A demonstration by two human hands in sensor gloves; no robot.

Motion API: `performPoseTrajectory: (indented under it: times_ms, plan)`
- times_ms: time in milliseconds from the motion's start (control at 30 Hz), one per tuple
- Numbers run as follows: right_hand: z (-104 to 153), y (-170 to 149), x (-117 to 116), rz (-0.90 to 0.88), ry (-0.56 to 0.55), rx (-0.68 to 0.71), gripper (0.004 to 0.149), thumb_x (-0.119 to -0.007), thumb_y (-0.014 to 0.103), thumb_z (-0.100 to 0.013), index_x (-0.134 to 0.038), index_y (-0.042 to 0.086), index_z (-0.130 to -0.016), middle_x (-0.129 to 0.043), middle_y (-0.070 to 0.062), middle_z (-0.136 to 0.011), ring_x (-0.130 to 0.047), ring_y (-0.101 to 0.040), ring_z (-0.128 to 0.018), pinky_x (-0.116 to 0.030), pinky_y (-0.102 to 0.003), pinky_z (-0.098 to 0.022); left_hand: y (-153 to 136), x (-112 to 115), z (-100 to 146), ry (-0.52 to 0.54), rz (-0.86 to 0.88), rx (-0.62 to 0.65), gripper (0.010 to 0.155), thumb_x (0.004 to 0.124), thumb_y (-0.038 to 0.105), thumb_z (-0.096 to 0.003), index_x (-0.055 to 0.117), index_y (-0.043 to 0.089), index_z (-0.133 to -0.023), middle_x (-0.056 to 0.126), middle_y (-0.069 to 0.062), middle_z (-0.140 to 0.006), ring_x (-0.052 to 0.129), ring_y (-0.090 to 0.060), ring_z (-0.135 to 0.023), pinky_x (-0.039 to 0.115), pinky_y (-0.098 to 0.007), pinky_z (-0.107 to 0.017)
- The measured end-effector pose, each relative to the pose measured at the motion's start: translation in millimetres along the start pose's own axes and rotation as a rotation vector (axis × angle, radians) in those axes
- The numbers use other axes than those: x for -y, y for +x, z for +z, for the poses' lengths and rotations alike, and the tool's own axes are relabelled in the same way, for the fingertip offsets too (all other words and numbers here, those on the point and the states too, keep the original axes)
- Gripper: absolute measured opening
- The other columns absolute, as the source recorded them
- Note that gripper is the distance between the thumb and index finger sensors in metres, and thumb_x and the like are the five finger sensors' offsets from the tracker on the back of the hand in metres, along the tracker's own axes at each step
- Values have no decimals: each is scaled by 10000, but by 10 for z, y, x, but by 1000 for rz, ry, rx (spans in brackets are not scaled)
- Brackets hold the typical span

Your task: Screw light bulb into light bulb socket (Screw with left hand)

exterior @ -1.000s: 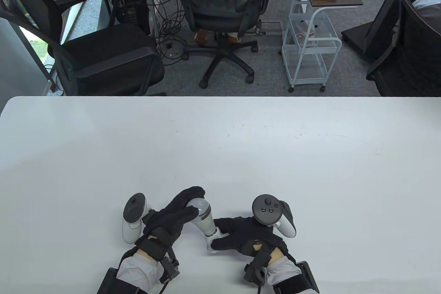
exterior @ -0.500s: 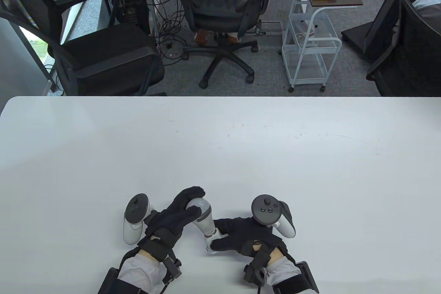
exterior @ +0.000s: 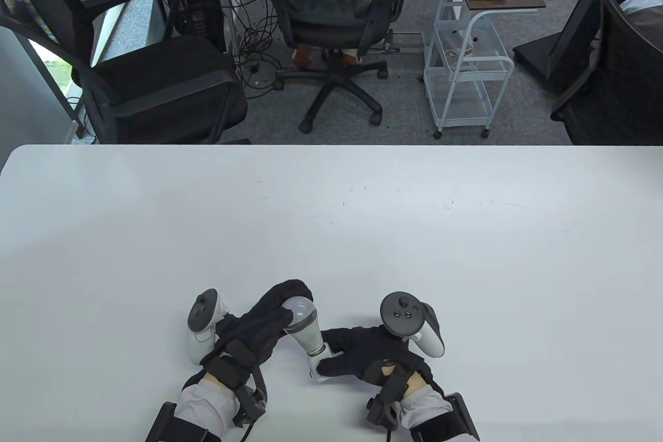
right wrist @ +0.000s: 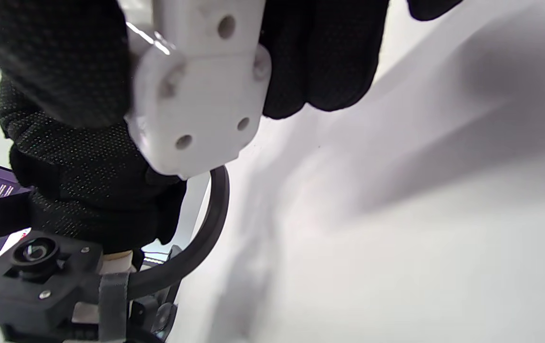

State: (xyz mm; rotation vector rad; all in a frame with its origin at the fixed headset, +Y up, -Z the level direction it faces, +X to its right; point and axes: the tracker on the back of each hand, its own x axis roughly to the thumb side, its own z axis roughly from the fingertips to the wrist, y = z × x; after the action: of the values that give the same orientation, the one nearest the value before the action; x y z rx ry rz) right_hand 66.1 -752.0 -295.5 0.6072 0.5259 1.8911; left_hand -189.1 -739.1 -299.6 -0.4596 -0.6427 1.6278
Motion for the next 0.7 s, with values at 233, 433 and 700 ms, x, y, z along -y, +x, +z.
performPoseTrajectory:
  times_ms: [233, 433, 700]
  plan:
    - [26, 56, -2, 85, -58, -13, 622, -957, 417, -439, -751, 65, -908, -872, -216, -828, -841, -454, -746, -442, -745, -680, 51, 3, 7, 48, -135, -52, 678, 730, 570, -655, 404, 322, -1195, 460, -230, -1141, 357, -499, -1089, 311, -856, -653]
    - [39, 115, 4, 104, -87, 35, 618, -967, 431, -427, -771, 75, -893, -893, -202, -806, -860, -441, -728, -464, -734, -686, 59, -13, 11, 41, -75, 10, 657, 745, 537, -651, 450, 309, -1192, 519, -202, -1152, 395, -480, -1113, 341, -856, -662]
    - [31, 126, -6, 63, -60, 81, 616, -969, 448, -419, -786, 81, -878, -912, -192, -784, -881, -430, -704, -494, -722, -678, 58, -14, 2, -8, 4, 69, 737, 765, 523, -636, 406, 203, -1195, 564, -176, -1168, 449, -449, -1127, 371, -854, -675]
